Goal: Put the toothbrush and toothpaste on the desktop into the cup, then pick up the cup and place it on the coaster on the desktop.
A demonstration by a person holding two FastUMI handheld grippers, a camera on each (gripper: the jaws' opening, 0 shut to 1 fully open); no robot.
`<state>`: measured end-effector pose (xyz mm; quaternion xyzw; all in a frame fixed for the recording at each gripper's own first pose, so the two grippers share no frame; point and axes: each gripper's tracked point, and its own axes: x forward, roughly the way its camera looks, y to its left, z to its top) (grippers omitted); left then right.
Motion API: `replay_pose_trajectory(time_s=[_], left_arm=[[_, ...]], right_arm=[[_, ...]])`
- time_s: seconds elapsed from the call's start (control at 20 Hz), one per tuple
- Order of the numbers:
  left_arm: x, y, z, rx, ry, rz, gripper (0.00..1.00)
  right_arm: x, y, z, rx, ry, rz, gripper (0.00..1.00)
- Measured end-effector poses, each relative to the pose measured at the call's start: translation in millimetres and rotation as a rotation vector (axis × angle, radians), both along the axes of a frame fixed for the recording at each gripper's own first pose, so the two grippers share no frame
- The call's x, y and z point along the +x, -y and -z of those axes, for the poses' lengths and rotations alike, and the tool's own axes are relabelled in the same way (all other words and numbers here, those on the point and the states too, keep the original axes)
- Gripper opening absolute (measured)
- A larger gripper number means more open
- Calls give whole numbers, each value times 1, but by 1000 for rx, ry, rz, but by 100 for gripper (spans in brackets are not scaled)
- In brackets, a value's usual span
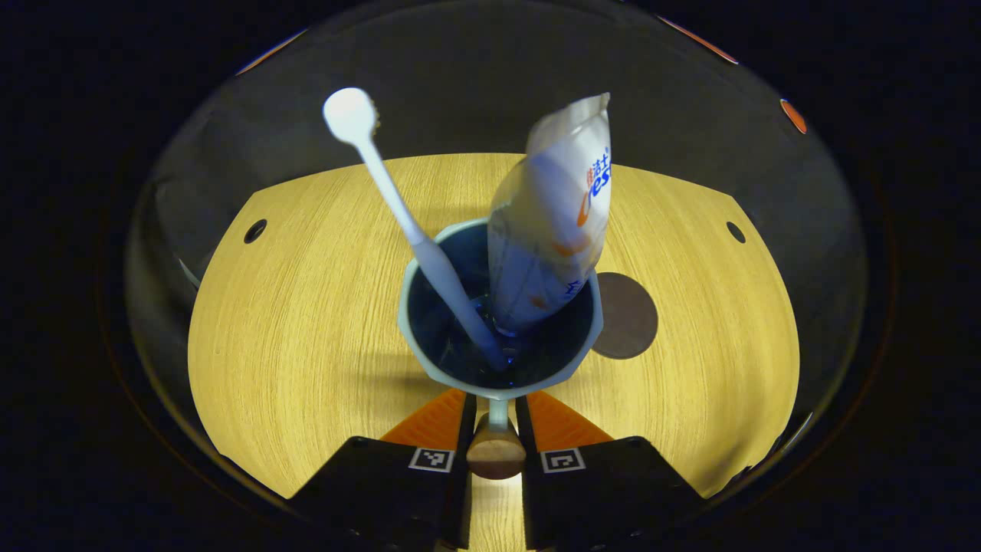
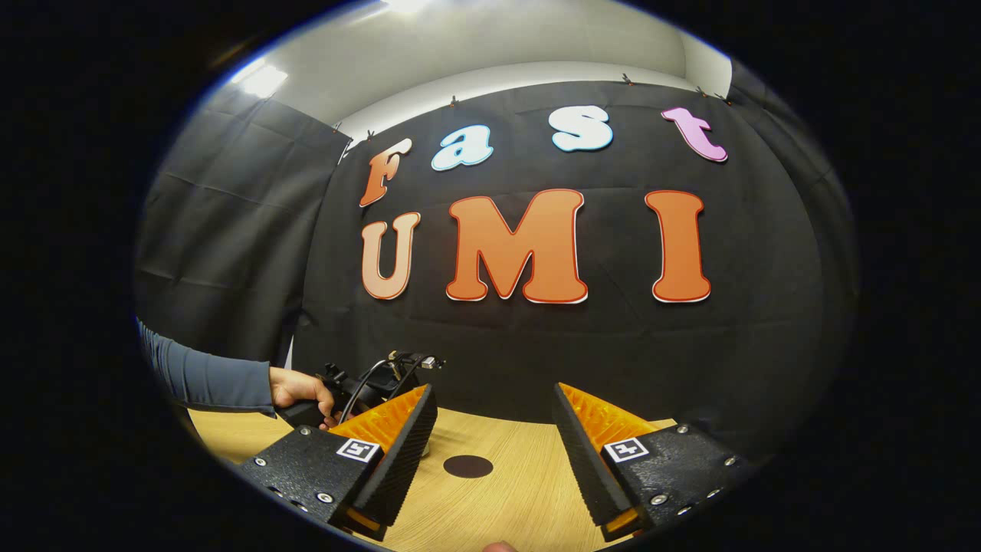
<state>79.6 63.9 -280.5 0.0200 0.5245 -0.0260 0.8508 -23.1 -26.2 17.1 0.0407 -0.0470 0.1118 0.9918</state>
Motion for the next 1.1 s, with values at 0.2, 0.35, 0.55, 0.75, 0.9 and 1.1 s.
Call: replay_pose_trajectory(time_s=[0.2, 0.35, 0.55, 0.75, 0.9, 1.1], left_arm=[[9, 15, 8, -14, 19, 45, 27], [13, 28, 12, -18, 18, 80, 27], [11, 34, 19, -17, 6, 116, 27], [18, 42, 22, -4, -8, 144, 27], [17, 44, 26, 7, -10, 156, 27], [16, 49, 19, 17, -23, 172, 27]], right_arm=[[0, 11, 9, 1, -16, 20, 91], [1, 18, 15, 8, -32, 29, 91], [5, 29, 28, 25, -61, 46, 91], [12, 41, 43, 43, -93, 64, 91], [16, 47, 58, 42, -135, 81, 92], [21, 49, 68, 45, -160, 82, 92]])
